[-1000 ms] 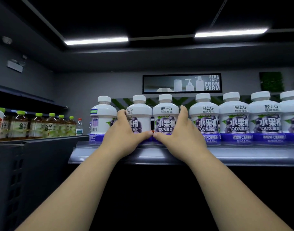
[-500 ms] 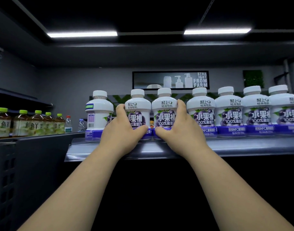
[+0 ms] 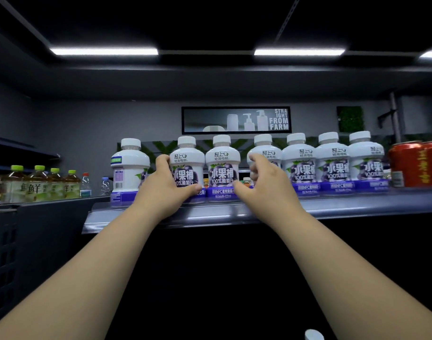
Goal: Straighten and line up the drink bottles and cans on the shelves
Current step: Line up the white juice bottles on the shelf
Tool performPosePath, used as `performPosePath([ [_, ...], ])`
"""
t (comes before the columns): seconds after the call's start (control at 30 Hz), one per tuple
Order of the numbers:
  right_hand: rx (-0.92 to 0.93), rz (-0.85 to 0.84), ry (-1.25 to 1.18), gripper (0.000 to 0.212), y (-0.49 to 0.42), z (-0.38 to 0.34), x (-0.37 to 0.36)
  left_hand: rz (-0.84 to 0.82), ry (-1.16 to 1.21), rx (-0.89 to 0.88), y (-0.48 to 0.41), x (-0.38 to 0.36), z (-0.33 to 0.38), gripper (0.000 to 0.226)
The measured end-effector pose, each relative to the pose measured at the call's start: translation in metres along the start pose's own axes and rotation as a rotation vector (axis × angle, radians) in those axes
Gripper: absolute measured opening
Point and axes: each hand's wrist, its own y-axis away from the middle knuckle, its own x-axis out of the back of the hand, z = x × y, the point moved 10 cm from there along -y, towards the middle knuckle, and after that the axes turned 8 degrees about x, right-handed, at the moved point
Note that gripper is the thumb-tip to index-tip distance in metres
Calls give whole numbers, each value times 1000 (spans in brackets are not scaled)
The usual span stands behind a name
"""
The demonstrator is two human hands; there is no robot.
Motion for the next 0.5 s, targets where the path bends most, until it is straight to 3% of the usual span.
performPosePath([
  [0.17,71,-35,-41,48,13,11,8,2,-8,-2,4,-10,14,92],
  [0.33,140,-72,-127,58,13,7,2,-22,1,-60,12,-5,14,94],
  [0.5,260,-8,-206,53,17,-31,-11,273,-31,-107,32,47,-1,73],
])
